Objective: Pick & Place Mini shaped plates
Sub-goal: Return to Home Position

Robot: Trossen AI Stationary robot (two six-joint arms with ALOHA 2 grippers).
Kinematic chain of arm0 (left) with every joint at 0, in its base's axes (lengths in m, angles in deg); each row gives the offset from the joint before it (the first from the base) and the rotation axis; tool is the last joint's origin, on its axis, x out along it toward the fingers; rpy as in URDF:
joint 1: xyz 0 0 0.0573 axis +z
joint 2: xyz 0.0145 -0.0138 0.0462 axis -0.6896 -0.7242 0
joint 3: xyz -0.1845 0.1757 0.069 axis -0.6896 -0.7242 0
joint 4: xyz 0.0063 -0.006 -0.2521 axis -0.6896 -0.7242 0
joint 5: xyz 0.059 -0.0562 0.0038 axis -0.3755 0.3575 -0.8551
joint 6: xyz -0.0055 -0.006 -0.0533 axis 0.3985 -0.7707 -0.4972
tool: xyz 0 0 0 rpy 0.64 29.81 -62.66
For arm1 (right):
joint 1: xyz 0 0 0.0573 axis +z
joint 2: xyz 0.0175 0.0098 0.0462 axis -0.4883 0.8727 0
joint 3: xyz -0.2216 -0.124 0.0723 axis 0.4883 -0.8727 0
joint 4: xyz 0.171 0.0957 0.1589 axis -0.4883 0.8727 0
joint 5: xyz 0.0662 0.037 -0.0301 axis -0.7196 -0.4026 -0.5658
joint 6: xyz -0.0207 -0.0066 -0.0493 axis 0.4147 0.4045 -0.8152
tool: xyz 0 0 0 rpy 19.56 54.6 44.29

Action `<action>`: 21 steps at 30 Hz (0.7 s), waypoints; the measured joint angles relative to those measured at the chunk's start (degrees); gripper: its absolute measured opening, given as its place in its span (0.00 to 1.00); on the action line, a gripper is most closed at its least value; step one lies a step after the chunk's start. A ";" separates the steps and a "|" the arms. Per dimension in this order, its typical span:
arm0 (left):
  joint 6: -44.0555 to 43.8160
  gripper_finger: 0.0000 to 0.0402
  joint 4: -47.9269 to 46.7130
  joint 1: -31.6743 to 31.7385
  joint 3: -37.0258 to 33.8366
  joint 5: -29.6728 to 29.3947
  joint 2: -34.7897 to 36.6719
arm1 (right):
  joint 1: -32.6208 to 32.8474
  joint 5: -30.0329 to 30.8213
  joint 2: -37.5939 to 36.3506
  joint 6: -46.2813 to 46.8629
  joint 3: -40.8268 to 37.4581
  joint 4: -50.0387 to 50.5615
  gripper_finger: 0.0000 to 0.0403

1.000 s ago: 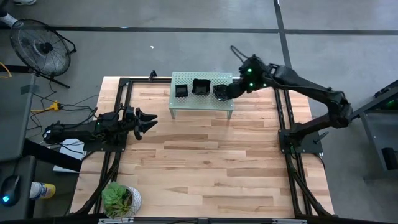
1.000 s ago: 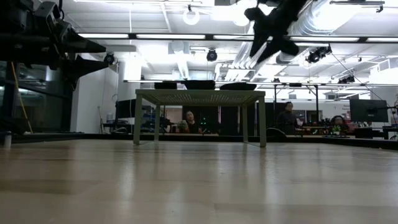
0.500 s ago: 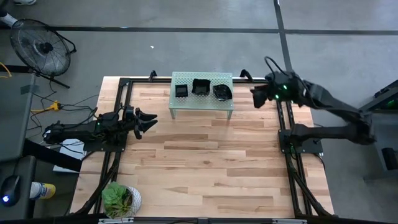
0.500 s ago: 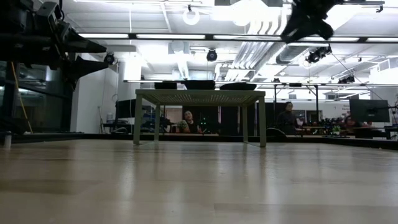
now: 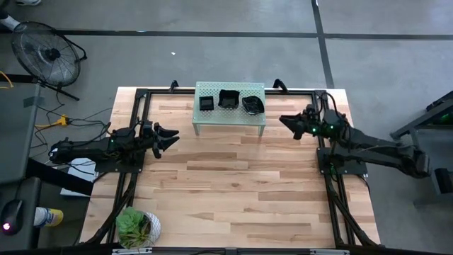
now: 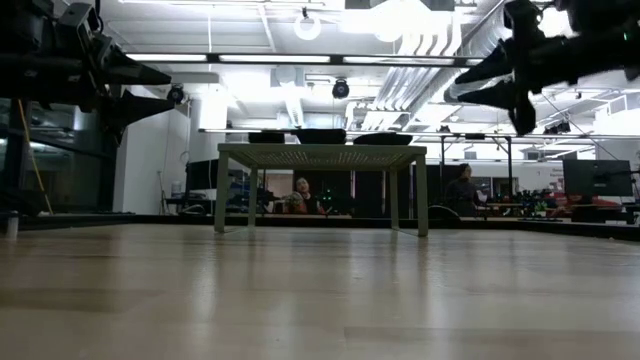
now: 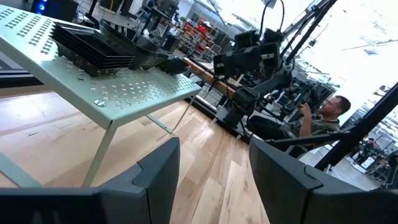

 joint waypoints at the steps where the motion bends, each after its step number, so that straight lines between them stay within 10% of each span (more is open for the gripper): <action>1: 0.00 0.48 0.00 0.00 0.00 0.00 0.02 | 0.00 -0.82 -0.29 0.55 -2.13 -3.83 0.33; 10: 0.00 0.48 0.02 0.00 0.00 -0.59 0.00 | 3.87 -5.80 -0.46 4.57 -15.02 -26.41 0.33; 21: 0.00 0.48 0.10 0.00 0.00 -1.49 0.01 | 12.89 -1.95 -4.22 -1.13 -18.39 -29.75 0.33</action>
